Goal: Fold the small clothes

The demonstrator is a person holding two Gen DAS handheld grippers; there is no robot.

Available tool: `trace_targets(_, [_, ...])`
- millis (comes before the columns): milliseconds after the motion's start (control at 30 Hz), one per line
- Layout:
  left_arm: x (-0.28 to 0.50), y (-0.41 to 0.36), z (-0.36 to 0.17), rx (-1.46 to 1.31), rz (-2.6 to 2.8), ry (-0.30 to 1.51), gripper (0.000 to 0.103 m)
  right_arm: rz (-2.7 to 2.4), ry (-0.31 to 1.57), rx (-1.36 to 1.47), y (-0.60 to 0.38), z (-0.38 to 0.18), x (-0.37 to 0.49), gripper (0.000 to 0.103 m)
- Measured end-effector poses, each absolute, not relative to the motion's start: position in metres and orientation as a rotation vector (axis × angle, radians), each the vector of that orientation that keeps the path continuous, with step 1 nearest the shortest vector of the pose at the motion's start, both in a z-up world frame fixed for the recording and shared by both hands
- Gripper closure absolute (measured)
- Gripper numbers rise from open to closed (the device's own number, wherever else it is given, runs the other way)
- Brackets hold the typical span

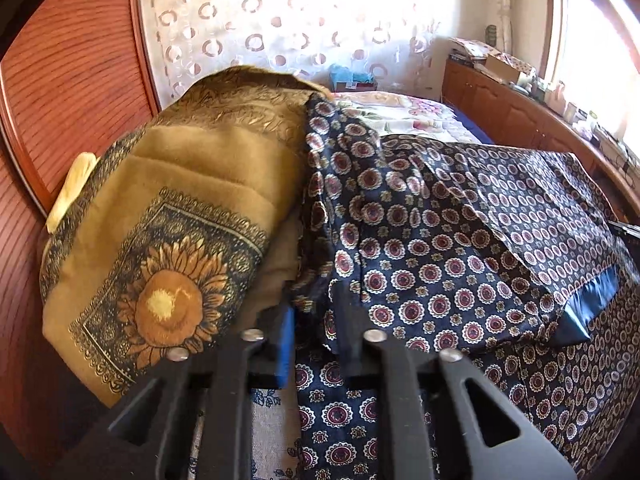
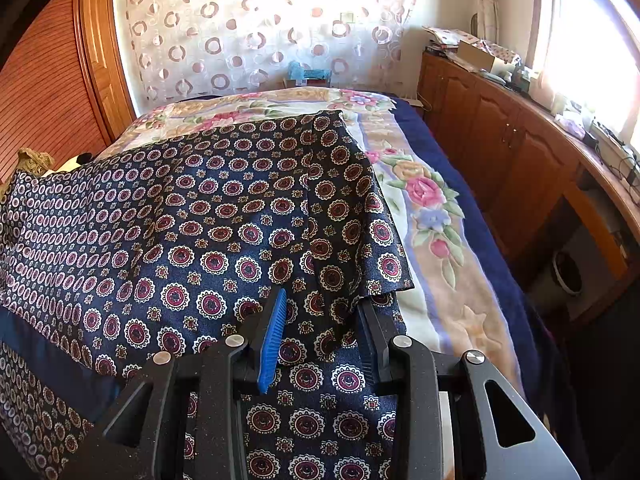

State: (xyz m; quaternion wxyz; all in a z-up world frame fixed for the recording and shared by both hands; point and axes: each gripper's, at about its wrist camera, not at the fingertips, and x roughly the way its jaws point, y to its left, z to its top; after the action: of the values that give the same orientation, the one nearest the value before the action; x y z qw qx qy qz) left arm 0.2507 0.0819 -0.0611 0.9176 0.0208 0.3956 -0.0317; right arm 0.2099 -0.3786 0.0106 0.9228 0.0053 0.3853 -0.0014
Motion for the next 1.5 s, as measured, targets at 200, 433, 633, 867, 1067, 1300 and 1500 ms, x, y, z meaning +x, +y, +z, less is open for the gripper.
trace_targets(200, [0.255, 0.074, -0.053, 0.074, -0.084, 0.805, 0.097, -0.002, 0.791, 0.01, -0.379, 0.011, 0.21, 0.069])
trace_targets(433, [0.25, 0.069, -0.042, 0.07, -0.09, 0.769, 0.101, -0.003, 0.79, 0.007, -0.38, 0.011, 0.21, 0.069])
trace_targets(633, [0.228, 0.063, -0.019, 0.049, -0.135, 0.708, 0.101, 0.031, 0.772, 0.013, -0.383, 0.015, 0.205, 0.097])
trace_targets(867, [0.203, 0.062, 0.006, 0.024, -0.179, 0.644, 0.101, 0.08, 0.678, 0.024, -0.394, 0.052, 0.179, 0.099])
trace_targets(1067, [0.175, 0.065, 0.015, -0.008, -0.217, 0.609, 0.101, 0.133, 0.649, -0.006, -0.401, 0.071, 0.139, 0.099])
trace_targets(1300, [0.125, 0.071, 0.004, -0.043, -0.244, 0.601, 0.101, 0.171, 0.655, -0.069, -0.407, 0.069, 0.082, 0.099])
trace_targets(1500, [0.096, 0.074, -0.019, -0.011, -0.205, 0.645, 0.101, 0.196, 0.653, -0.043, -0.417, 0.065, 0.042, 0.099])
